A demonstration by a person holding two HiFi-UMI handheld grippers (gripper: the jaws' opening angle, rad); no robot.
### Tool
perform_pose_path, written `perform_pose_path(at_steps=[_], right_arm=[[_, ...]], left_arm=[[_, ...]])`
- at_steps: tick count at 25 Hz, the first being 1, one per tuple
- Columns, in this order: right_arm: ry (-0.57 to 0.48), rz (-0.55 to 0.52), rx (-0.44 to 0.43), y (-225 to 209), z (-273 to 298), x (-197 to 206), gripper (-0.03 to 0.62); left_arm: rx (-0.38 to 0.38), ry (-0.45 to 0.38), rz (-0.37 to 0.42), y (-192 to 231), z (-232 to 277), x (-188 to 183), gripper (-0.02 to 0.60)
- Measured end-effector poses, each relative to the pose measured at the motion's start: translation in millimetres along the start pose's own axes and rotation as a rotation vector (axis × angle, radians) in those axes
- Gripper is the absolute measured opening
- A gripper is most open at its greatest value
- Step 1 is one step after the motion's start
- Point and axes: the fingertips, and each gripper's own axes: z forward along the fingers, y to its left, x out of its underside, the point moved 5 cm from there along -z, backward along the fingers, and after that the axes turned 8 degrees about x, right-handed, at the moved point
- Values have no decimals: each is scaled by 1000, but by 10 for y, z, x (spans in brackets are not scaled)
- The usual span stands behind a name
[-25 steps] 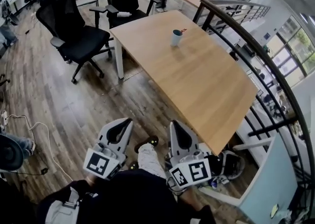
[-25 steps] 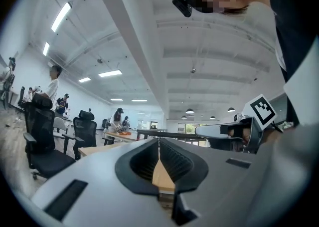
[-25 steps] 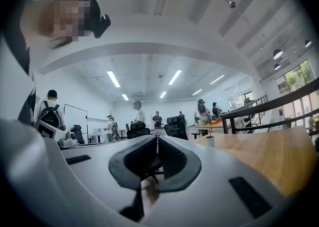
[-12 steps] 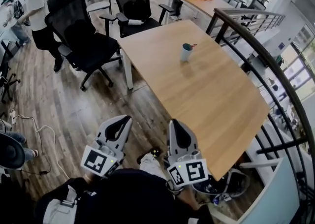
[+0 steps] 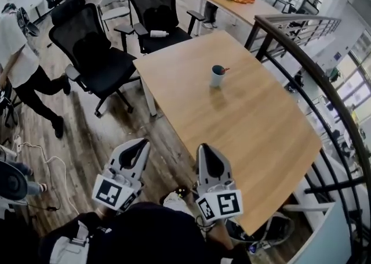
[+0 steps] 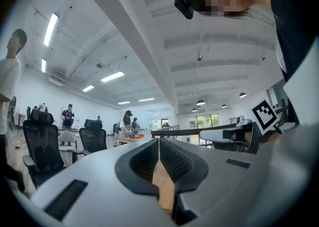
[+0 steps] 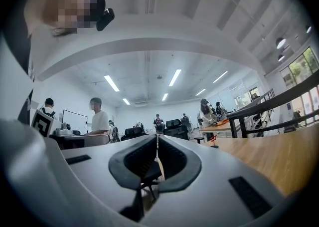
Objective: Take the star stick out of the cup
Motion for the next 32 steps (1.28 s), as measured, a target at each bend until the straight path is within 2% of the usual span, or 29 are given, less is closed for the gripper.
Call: perform_pose_path(at_steps=[6, 12, 15, 22, 32], right_arm=[[3, -22, 10, -433, 423, -30, 23], [6, -33, 59, -893, 622, 60, 23], [31, -55, 90, -1040, 674, 151, 23], [59, -43, 144, -1281, 787, 216, 23], [21, -97, 263, -1598, 1479, -56, 23]], left_arm=[[21, 13, 10, 176, 622, 57, 21], [65, 25, -3, 243, 1210, 227, 21], [102, 39, 20, 240, 1440, 301, 21], [204, 27, 10, 218, 1918, 291, 21], [319, 22, -1, 780, 2797, 239, 21]])
